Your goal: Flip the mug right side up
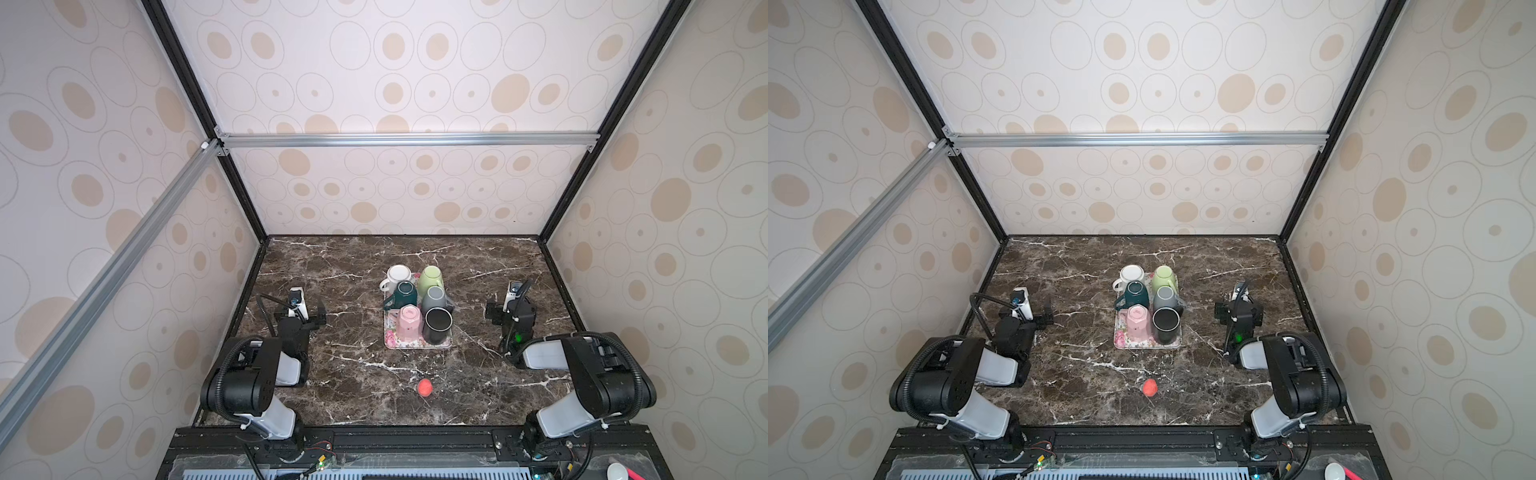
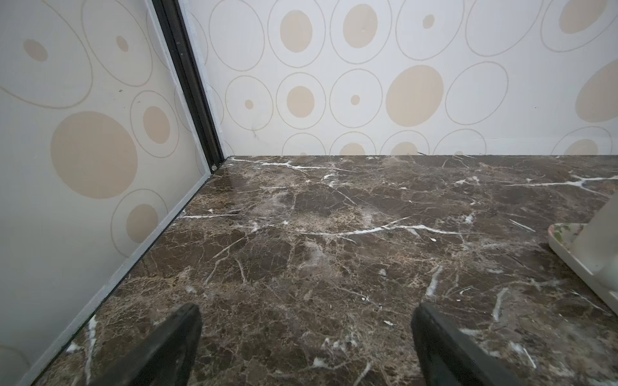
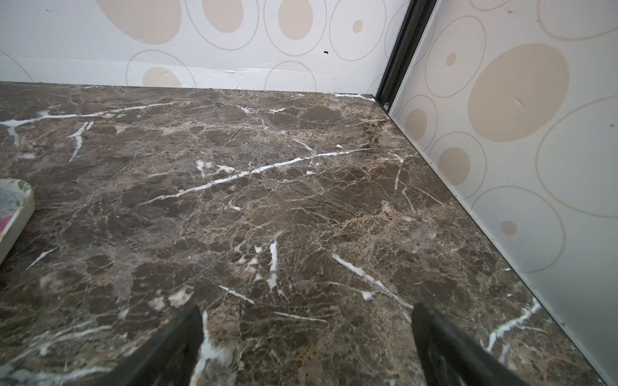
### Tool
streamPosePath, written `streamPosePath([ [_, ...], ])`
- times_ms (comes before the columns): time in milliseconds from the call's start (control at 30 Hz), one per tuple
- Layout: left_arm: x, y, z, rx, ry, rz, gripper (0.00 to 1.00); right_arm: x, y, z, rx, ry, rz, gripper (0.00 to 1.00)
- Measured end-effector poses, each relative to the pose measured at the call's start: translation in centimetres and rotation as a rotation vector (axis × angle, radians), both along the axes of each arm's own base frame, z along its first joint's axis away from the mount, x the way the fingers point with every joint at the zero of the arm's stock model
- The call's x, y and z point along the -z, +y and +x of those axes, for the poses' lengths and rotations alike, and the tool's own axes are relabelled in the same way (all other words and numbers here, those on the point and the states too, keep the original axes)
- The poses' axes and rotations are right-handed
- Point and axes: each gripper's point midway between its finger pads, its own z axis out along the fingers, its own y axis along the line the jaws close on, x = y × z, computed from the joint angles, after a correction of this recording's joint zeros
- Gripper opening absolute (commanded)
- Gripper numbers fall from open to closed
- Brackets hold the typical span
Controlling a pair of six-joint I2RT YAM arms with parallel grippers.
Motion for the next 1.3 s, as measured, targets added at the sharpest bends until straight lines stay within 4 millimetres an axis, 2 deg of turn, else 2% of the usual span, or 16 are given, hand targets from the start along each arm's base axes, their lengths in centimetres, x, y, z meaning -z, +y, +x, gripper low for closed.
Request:
streamPosePath([
  [167,0.0,0.0,0.0,0.000,0.000,0.000,0.98,0.1,-0.1,0.0,-0.004,0.003,0.010,1.00],
  [333,0.0,0.0,0.0,0.000,0.000,0.000,0.98,0.8,-1.1,-0.1,0.006,0.029,0.033,1.00],
  [1067,0.0,-0.2,0.0,0.001,-0.001,0.007,0.98,1.0,-0.6,-0.2,-0.018,0.044,0.047,1.00],
  [1133,0.0,-0.5,0.0,0.005,0.008,0.013,0.98,0.6,-0.6,-0.2,-0.014,0.065,0.042,1.00],
  [1200,-0.1,-0.5,0.3,-0.007,0.036,0.017,0.98,-0.9,-0.7,0.2,0.000,0.050,0.037,1.00],
  [1300,-2.6,-0.3,2.4,-0.035,0.032,0.021,0.98,-3.6,-1.0,0.6,0.025,0.010,0.036,1.00],
])
